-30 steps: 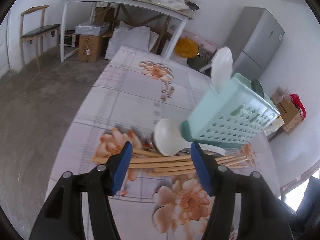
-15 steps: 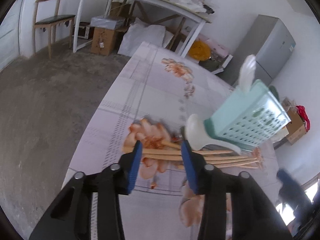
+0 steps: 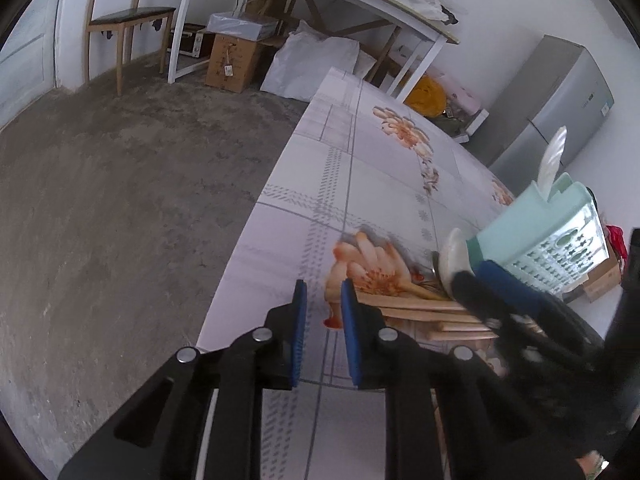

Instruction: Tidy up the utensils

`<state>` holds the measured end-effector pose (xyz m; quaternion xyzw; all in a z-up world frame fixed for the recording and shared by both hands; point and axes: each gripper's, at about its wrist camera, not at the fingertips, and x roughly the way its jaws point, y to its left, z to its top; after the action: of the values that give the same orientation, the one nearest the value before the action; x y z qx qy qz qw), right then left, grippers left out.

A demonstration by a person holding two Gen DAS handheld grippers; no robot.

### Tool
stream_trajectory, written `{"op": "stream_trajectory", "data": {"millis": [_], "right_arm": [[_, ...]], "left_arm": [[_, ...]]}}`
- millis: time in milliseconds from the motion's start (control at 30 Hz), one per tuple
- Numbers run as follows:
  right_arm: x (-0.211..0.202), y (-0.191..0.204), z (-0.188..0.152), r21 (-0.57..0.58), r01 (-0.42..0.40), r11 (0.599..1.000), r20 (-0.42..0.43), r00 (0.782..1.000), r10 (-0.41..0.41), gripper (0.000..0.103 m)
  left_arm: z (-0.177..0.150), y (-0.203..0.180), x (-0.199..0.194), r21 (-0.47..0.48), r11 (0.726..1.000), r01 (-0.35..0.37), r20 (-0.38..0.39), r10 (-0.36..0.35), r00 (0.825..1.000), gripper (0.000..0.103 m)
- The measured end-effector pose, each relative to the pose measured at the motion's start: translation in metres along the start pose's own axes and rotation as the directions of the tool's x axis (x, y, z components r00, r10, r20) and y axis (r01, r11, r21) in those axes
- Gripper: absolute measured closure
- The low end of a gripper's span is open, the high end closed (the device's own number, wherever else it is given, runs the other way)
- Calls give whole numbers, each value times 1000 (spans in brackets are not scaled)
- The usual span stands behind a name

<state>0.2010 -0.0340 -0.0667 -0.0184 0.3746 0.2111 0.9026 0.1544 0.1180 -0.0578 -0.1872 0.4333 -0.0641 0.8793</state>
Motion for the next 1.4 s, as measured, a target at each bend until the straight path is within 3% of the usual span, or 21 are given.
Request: {"op": "stream_trajectory", "data": {"millis": [300, 500, 700, 967, 1233, 1400], "right_arm": [[27, 4, 3, -27, 99, 995, -97, 990, -101, 66], [26, 0, 2, -14, 96, 995, -106, 990, -97, 83], [24, 1, 4, -5, 85, 996, -90, 992, -85, 93], [11, -2, 6, 15, 63, 998, -67, 996, -62, 96], [-23, -3, 12, 49, 12, 999, 0, 1000, -12, 99], [-59, -12, 14, 94, -65, 993, 69, 996, 58, 100]], "left_arm": [[5, -1, -3, 3, 1000, 5, 10, -5, 1000, 86], [1, -3, -4, 7, 1000, 0, 3, 0, 1000, 86], [1, -3, -4, 6, 1000, 0, 4, 0, 1000, 86], [0, -4, -5, 6, 1000, 0, 10, 0, 1000, 86], [1, -5, -7, 6, 1000, 4, 15, -4, 1000, 86], [2, -6, -10, 7, 1000, 5, 31, -5, 999, 87]]}}
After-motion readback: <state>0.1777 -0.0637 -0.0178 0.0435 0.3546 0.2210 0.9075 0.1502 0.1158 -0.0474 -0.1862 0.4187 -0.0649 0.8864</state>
